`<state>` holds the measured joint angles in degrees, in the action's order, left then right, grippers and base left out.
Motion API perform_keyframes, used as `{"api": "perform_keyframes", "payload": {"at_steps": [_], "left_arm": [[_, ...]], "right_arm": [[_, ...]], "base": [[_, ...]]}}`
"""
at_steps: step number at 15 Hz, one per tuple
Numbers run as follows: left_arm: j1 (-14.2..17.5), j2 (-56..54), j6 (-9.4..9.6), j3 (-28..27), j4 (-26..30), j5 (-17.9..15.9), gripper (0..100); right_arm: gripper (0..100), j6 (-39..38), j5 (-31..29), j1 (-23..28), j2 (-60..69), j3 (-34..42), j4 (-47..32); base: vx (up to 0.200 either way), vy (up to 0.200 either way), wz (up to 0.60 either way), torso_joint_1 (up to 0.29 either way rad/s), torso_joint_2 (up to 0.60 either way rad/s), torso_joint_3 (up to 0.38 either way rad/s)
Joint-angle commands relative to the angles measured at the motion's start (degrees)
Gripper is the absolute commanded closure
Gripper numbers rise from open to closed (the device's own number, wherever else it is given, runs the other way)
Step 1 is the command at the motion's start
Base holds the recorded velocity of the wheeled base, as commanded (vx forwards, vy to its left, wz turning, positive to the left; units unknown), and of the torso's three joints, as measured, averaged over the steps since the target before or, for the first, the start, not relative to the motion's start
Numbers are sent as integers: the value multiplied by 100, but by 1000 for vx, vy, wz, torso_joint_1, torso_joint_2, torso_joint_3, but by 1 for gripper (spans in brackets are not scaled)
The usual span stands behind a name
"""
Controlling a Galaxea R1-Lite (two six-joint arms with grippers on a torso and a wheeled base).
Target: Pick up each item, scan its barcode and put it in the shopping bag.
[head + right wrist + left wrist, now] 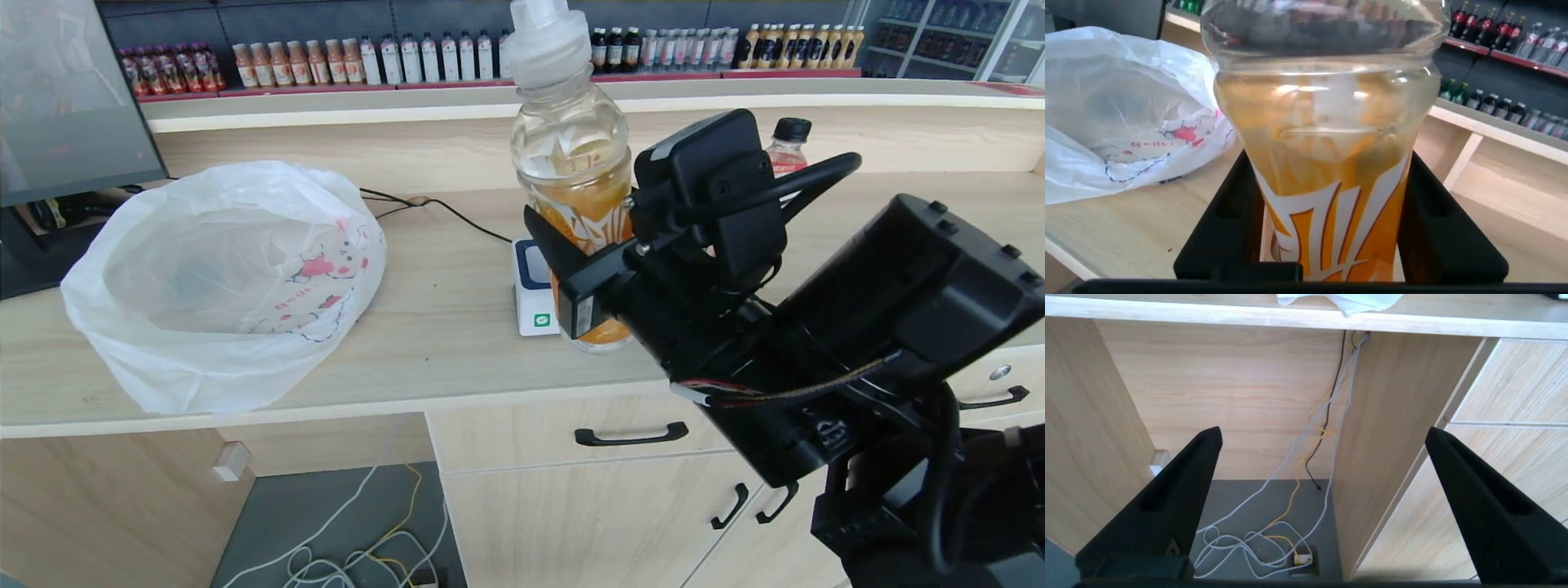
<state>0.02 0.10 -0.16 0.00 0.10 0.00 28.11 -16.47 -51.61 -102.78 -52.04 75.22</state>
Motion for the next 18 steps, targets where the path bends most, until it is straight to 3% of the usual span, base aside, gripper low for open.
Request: {"api": "perform_keyframes", "payload": {"at_steps": [1, 2, 3, 5, 11, 18], "left_arm": [[-2, -1, -2, 0, -1, 0, 0], [6, -1, -2, 0, -1, 0, 0], [6, -1, -2, 0, -1, 0, 0], [6, -1, -2, 0, -1, 0, 0], [-2, -1, -2, 0, -1, 0, 0], [6, -1, -2, 0, -1, 0, 0]], "right_arm": [[100, -297, -5, 29, 39, -34, -77], [100, -341, -5, 29, 39, -34, -77], [100, -1185, -23, 29, -14, 19, -25], [100, -1800, -67, 161, -58, 27, 178], [100, -2047, -49, 916, -383, 317, 1478], [100, -2117, -58, 1092, -251, 282, 1478]], "base": [[0, 0, 0, 0, 0, 0], [0, 0, 0, 0, 0, 0], [0, 0, 0, 0, 0, 0], [0, 0, 0, 0, 0, 0], [0, 0, 0, 0, 0, 0], [0, 0, 0, 0, 0, 0]]}}
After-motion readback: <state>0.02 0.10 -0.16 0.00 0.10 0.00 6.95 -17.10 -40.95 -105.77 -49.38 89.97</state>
